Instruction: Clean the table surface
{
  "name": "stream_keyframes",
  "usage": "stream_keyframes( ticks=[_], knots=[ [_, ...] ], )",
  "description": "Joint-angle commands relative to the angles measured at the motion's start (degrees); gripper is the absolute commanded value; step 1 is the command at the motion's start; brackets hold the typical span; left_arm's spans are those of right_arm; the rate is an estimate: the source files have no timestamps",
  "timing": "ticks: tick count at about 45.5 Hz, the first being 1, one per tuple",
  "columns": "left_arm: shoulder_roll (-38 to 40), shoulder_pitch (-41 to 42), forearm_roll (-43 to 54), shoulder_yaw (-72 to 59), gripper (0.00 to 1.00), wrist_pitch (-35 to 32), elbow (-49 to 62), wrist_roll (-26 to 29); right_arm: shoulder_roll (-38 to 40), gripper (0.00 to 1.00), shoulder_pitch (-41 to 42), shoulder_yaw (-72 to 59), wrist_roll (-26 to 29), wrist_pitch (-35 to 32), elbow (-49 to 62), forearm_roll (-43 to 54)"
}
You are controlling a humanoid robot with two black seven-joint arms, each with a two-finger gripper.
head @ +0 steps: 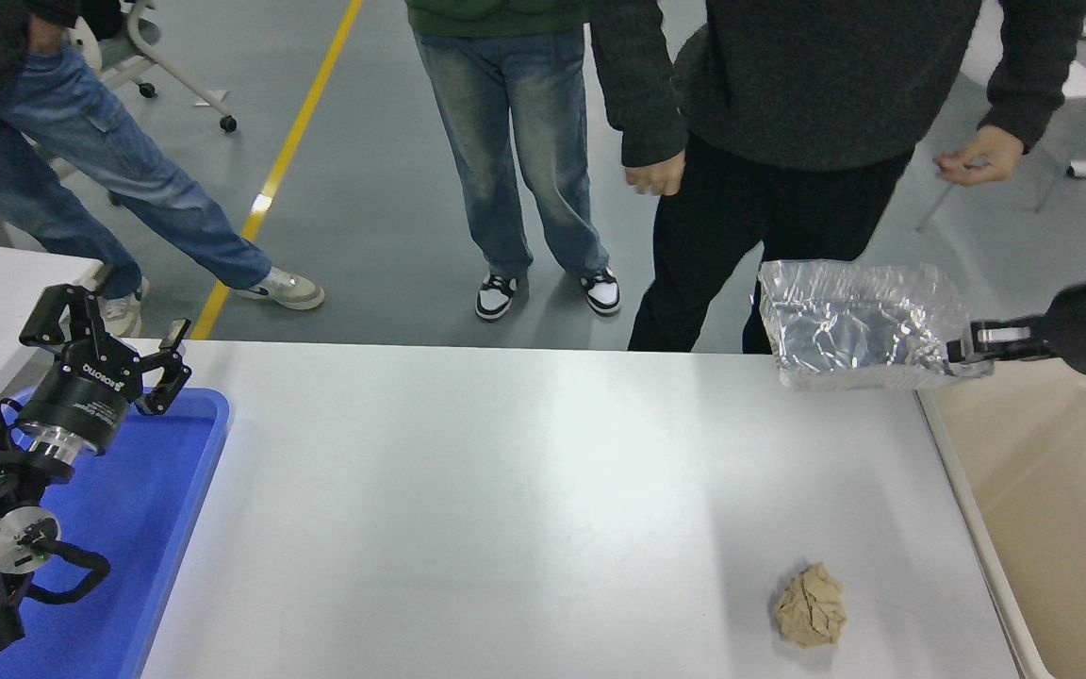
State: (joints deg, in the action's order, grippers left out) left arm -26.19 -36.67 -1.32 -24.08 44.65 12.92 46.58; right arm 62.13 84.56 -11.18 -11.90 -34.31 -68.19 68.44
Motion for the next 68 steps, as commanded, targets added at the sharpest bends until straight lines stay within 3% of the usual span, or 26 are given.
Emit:
stream_keyframes(
  ticks=[1, 26, 36, 47, 68],
  knots=[
    [0.0, 0.02, 0.0, 0.0, 1.0, 0.0, 0.0, 0.0, 3.96, 0.0, 2.97, 1.16, -0.05, -3.13, -2.65, -0.06],
    [0.0, 0.02, 0.0, 0.0, 1.0, 0.0, 0.0, 0.0, 4.23, 0.0, 3.06, 1.16, 0.21, -3.48, -2.83, -0.06],
    [0.0, -0.07, 0.0, 0.0, 1.0, 0.0, 0.0, 0.0, 3.44, 0.0, 0.43, 1.08, 0.57, 0.2, -0.02, -0.15],
    [0.0, -0.07, 0.0, 0.0, 1.0, 0.0, 0.0, 0.0, 0.98, 0.0, -3.17, 0.99, 0.57, 6.36, 11.05, -1.37],
    [0.0, 0.02, 0.0, 0.0, 1.0, 0.0, 0.0, 0.0, -6.93, 0.0, -17.76, 0.99, 0.57, 17.08, 35.83, -19.56]
  ],
)
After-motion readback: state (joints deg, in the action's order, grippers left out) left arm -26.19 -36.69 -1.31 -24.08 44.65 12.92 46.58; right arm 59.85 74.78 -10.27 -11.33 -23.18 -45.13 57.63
